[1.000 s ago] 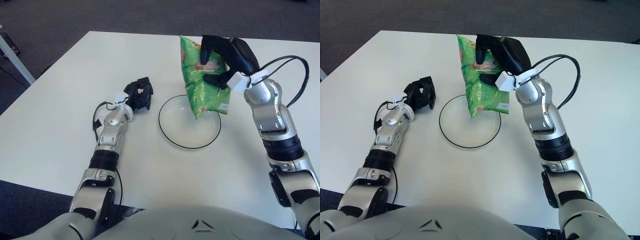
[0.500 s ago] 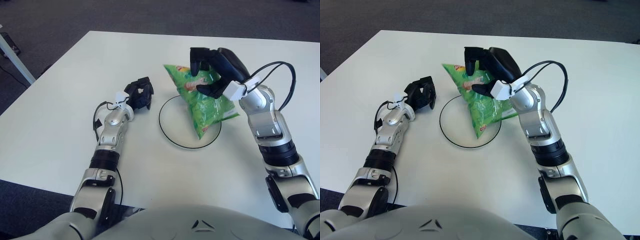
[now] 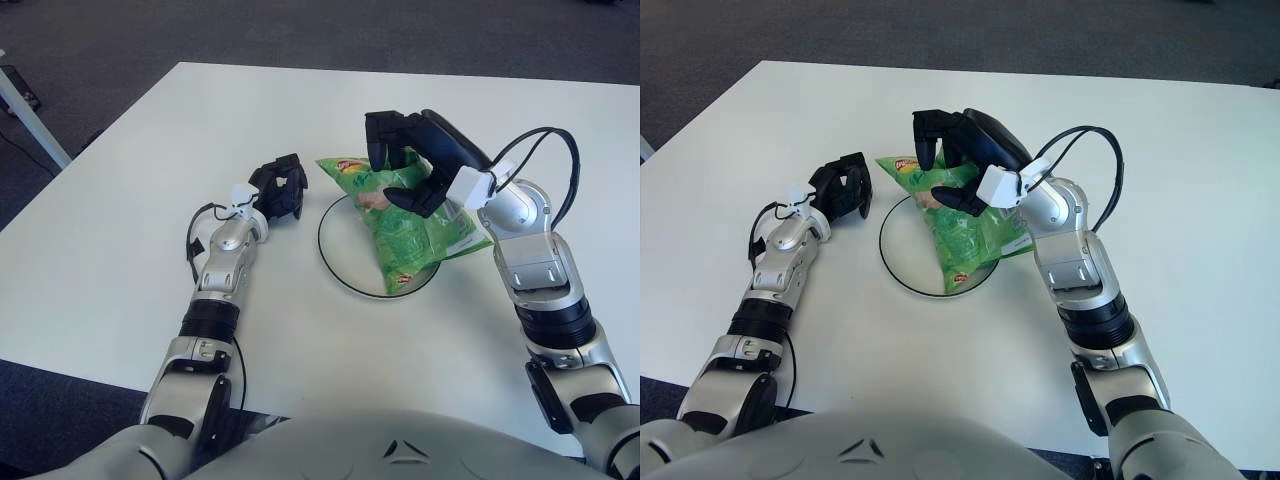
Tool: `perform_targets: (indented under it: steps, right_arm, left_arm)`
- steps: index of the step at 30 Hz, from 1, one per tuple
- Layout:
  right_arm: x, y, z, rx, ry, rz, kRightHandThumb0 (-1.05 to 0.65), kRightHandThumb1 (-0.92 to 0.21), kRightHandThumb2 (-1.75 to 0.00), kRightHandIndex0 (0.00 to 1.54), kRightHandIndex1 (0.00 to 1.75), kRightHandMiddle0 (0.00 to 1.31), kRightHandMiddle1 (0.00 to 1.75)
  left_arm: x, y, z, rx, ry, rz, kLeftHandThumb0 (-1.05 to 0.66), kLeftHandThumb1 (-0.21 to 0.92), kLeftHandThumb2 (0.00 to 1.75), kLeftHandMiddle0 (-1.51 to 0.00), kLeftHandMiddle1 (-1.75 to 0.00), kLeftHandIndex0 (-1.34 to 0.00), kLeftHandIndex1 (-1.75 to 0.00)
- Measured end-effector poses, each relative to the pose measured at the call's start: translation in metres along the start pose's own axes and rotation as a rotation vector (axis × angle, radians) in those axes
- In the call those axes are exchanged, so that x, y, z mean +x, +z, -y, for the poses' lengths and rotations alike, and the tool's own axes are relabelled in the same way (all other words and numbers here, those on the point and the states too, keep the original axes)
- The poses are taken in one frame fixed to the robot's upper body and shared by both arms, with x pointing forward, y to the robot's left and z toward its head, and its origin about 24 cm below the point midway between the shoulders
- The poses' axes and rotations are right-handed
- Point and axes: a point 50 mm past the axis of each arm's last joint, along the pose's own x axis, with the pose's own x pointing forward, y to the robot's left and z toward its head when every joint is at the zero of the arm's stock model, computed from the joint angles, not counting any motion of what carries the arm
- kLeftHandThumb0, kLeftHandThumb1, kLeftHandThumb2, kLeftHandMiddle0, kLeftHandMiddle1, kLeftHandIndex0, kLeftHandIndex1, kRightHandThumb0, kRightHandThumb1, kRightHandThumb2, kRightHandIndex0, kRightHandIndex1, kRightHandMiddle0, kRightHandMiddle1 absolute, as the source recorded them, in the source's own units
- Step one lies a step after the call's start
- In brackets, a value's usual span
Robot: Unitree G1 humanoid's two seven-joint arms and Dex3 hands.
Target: Put the snack into the plate.
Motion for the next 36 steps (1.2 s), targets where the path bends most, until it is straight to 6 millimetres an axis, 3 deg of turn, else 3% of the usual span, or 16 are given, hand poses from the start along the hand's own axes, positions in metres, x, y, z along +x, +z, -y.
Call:
perform_targets:
  steps: [31,32,36]
  right_arm:
    - [-0.007,-0.003,-0.015,0.116,0.19,-0.032,0.0,-0.05,-1.61,0.83,1.7,0.59,1.73]
    - [-0.007,-0.003,-0.015,0.124,0.191,-0.037,0.0,-0.05,-1.59,0.83,1.72,0.61,1.67]
    - [-0.006,-0.005,-0.014,0.16,0.204,-0.054,0.0,-0.1,-1.53,0.79,1.74,0.59,1.62]
  left_arm:
    - [-0.002,0.002,0.005,0.01,0.066,-0.036,-0.43,0.75,0.81,-1.17,-1.75,-0.82,-1.75]
    - [-0.002,0.002,0.005,0.013,0.064,-0.037,-0.43,0.64,0.93,-1.16,-1.75,-0.71,-1.75]
    - [0.002,-0.002,0.004,0.018,0.063,-0.035,-0.44,0.48,1.12,-1.17,-1.75,-0.56,-1.75]
